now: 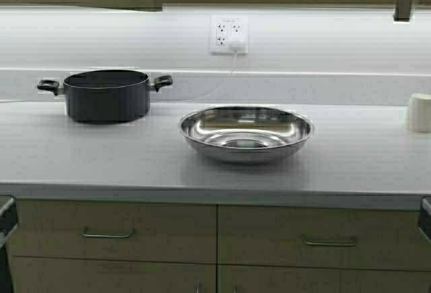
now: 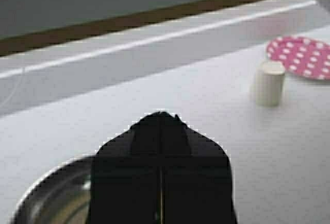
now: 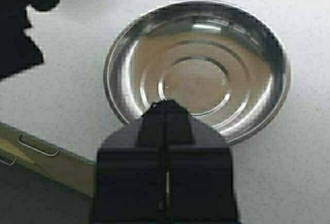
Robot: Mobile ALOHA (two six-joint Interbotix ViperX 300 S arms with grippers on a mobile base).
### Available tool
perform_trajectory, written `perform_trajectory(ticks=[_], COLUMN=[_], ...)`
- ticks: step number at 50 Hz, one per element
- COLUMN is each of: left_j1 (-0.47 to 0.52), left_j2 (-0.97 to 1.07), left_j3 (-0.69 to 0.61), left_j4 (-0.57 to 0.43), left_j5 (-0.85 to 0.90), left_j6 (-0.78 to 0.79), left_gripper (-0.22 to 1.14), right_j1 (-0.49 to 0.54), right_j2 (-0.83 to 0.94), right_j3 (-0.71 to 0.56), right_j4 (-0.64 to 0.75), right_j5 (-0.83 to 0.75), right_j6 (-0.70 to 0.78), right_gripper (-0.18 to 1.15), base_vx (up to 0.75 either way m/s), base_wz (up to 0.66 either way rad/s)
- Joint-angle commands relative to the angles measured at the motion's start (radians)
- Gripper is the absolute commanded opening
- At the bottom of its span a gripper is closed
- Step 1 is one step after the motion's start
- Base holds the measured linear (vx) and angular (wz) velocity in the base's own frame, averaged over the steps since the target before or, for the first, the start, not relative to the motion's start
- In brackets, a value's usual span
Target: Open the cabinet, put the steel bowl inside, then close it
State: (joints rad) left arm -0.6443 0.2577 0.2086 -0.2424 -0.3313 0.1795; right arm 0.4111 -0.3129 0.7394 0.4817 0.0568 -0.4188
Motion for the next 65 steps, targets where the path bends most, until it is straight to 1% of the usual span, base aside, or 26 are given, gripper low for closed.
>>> perform_trajectory(ticks=[1,9,17,31,37,44,54,60,65], left_j1=[0.044,0.084,0.089,0.1,0.118,0.118,0.1,0.06,0.021], left_j2=[0.009,0.02,-0.017,-0.164,-0.198,-0.258,-0.385,-0.454,-0.486], left_j3=[-0.06,-0.052,0.006,0.222,0.272,0.354,0.518,0.595,0.637], left_j4=[0.008,0.017,0.032,0.041,0.041,0.041,0.041,0.052,0.06], left_j5=[0.025,0.032,0.032,-0.057,-0.06,-0.072,-0.12,-0.14,-0.158], left_j6=[-0.003,-0.003,-0.003,-0.003,-0.003,-0.005,-0.04,-0.049,-0.054], left_gripper=[0.03,0.03,0.03,0.03,0.03,0.03,0.04,0.09,0.22], right_j1=[-0.006,-0.035,-0.046,-0.078,-0.086,-0.086,-0.086,-0.084,-0.084], right_j2=[-0.032,-0.055,-0.075,-0.118,-0.141,-0.17,-0.212,-0.225,-0.229], right_j3=[0.002,0.035,0.051,0.106,0.123,0.137,0.153,0.161,0.164], right_j4=[-0.003,-0.002,-0.003,-0.017,-0.017,-0.017,-0.017,-0.012,-0.014], right_j5=[-0.002,0.0,0.002,0.002,0.002,0.003,0.006,0.021,0.029], right_j6=[-0.003,-0.003,-0.005,-0.003,-0.002,0.0,0.003,0.021,0.041], right_gripper=[0.08,0.08,0.08,0.08,0.08,0.08,0.08,0.09,0.12], base_vx=[0.0,0.0,0.0,0.0,0.0,0.0,0.0,0.0,0.0], base_wz=[0.0,0.0,0.0,0.0,0.0,0.0,0.0,0.0,0.0])
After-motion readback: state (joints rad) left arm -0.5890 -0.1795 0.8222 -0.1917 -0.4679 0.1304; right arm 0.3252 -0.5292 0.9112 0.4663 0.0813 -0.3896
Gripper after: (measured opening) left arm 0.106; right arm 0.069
